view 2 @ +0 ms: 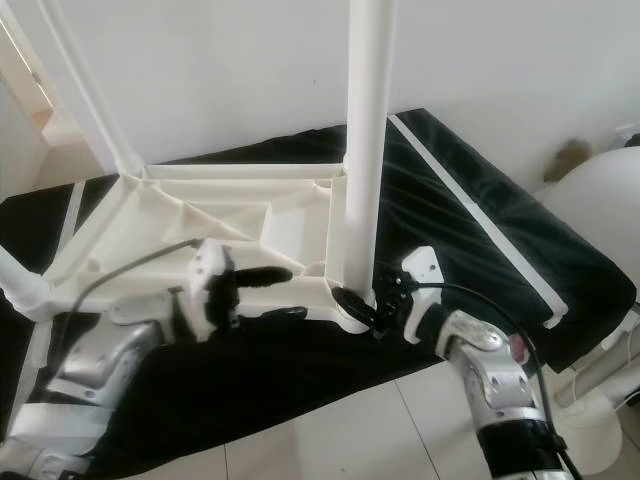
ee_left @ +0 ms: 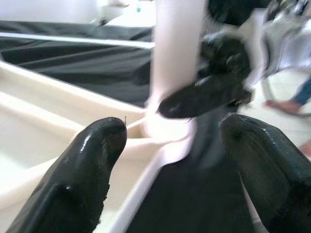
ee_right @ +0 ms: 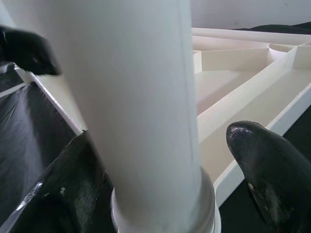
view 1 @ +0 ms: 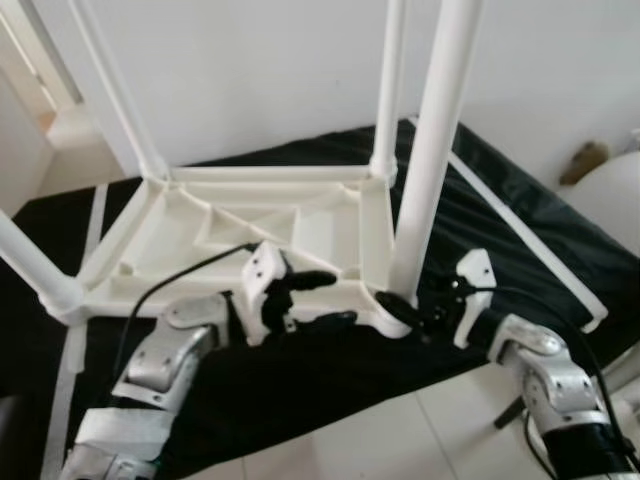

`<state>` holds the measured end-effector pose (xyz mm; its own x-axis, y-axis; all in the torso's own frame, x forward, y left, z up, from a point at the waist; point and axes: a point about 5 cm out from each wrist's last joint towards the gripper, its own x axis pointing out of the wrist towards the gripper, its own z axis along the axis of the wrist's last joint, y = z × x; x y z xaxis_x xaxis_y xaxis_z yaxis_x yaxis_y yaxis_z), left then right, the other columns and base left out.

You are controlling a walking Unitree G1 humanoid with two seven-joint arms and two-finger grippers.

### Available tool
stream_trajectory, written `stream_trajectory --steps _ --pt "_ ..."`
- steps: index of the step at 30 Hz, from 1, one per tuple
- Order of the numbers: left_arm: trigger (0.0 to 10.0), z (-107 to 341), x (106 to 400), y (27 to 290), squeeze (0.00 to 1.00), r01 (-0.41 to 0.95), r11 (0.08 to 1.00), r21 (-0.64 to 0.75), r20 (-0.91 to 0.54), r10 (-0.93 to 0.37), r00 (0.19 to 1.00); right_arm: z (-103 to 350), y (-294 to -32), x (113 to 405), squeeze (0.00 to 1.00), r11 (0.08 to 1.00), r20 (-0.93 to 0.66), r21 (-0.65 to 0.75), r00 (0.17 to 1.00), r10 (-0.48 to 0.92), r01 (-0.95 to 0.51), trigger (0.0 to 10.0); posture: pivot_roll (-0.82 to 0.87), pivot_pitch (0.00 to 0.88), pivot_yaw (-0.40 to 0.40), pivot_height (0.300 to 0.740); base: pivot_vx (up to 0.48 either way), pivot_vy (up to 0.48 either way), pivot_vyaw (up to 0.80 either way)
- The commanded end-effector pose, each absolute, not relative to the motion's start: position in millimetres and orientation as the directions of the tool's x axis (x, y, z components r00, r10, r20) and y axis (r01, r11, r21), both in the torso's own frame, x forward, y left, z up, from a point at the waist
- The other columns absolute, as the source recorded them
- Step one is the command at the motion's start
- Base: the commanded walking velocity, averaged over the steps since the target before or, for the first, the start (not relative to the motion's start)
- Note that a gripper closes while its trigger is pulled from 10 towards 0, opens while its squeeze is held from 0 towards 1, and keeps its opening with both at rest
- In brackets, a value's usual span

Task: Building children table

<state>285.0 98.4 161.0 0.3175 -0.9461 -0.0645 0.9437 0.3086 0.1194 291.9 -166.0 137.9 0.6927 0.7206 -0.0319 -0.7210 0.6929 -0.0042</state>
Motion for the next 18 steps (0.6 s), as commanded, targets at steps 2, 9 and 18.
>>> stream_trajectory --steps 2,9,18 --pt "10.0 156 285 94 0.00 0.904 0.396 0.162 -0.064 -0.910 0.410 139 -159 297 0.00 0.683 -0.019 -0.011 0.683 0.730 -0.730 10.0 -0.06 0.020 0.071 0.740 0.000 0.000 0.00" --pt "10.0 162 275 80 0.00 0.930 0.366 0.043 0.006 -0.931 0.366 143 -155 308 0.00 0.699 0.004 -0.030 0.699 0.715 -0.715 10.0 -0.05 0.014 0.049 0.740 0.000 0.000 0.00" --pt "10.0 157 278 78 0.00 0.887 0.449 0.103 0.028 -0.893 0.449 145 -181 295 0.00 0.664 -0.060 -0.077 0.668 0.742 -0.744 10.0 -0.06 0.023 0.033 0.740 0.000 0.000 0.00"
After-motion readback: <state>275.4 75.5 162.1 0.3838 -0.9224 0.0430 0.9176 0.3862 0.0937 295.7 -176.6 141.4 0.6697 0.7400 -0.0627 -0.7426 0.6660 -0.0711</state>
